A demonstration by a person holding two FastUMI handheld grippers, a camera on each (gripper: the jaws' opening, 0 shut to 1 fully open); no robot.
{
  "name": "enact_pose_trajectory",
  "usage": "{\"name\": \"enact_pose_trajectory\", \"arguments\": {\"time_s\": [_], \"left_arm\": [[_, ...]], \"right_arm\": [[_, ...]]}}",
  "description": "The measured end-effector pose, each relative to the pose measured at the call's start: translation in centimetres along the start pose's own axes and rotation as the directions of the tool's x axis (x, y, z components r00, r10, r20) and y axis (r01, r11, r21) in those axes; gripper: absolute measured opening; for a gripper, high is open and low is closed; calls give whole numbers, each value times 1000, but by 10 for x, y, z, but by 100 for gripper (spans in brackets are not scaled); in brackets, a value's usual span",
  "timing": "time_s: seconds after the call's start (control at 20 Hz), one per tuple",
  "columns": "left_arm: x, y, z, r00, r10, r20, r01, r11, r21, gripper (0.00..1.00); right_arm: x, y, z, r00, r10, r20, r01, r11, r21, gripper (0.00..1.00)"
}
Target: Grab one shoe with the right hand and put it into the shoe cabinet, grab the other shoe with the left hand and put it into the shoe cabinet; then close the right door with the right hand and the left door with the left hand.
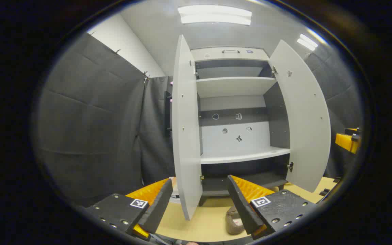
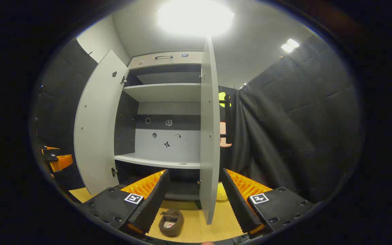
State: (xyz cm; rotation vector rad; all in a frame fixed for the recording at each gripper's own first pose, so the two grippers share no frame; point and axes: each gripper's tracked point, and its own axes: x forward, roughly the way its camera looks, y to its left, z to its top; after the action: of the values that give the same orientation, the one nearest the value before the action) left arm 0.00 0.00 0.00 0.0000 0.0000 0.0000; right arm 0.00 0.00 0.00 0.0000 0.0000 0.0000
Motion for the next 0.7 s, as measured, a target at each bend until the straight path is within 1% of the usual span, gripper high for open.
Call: {"name": "enact_pose_trajectory", "arguments": {"time_s": [0.15,0.2,0.25,0.5,0.55,0.6,0.7], "left_arm": [[1,7,1,1000,8,1,-8,1000,9,100],[0,9,1,1000,11,0,-11,1000,11,94],[0,10,1,1000,14,-2,-14,1000,11,94],[-3,11,1,1000,21,3,-21,1000,21,94],[-4,10,3,1000,19,6,-19,1000,25,87],[-5,8,4,1000,16,9,-16,999,27,100],[-8,7,7,1000,9,22,-10,999,33,100]], "right_arm": [[0,-11,-6,999,-33,-12,33,999,6,98],[0,-12,-8,999,-40,-16,40,999,10,98],[-1,-13,-11,999,-42,-21,43,999,13,98],[-3,-9,-14,999,-28,-29,28,1000,10,98],[-3,-7,-11,999,-26,-26,26,1000,7,98],[0,-5,-10,999,-25,-25,25,1000,4,97],[2,1,-9,1000,-10,-26,10,1000,-2,97]]}}
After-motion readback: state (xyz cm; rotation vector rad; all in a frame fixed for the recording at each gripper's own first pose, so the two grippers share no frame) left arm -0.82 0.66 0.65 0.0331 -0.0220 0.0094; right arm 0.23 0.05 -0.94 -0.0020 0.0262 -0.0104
